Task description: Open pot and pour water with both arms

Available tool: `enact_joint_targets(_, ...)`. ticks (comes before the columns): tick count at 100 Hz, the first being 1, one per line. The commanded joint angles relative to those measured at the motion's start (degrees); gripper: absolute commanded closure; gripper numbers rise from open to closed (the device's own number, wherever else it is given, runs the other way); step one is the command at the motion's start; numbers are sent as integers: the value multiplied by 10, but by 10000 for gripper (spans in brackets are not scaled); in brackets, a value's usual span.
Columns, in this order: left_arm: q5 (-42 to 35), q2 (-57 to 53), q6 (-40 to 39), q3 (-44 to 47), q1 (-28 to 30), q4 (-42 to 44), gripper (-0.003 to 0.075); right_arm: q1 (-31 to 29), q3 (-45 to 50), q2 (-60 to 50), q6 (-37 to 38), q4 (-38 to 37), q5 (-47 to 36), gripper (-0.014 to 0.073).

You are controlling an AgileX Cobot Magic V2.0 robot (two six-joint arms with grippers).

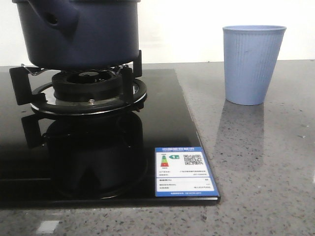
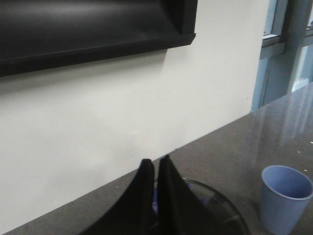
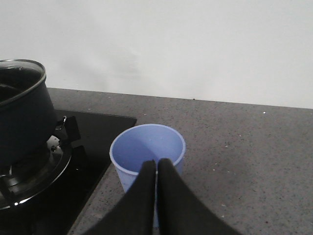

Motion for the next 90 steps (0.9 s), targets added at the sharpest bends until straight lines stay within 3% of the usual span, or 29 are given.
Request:
enact_joint_targets(1, -78, -48, -9, 29, 2, -19, 740, 0, -14, 1, -2, -23, -34, 663)
enact_joint_targets(21, -197, -176, 28, 180, 0, -3, 740, 0, -14, 21, -2, -38, -28, 663)
enact_joint_targets(40, -277, -260, 78, 301, -72, 0, 739, 0, 24, 20, -2, -47, -69, 663)
enact_joint_targets(59, -297, -302, 86, 385, -123, -8, 739, 0, 99, -1, -2, -55, -105, 662)
enact_joint_targets(90, -292, -323, 85, 435, -124, -85, 739, 0, 116, -5, -2, -55, -85, 662)
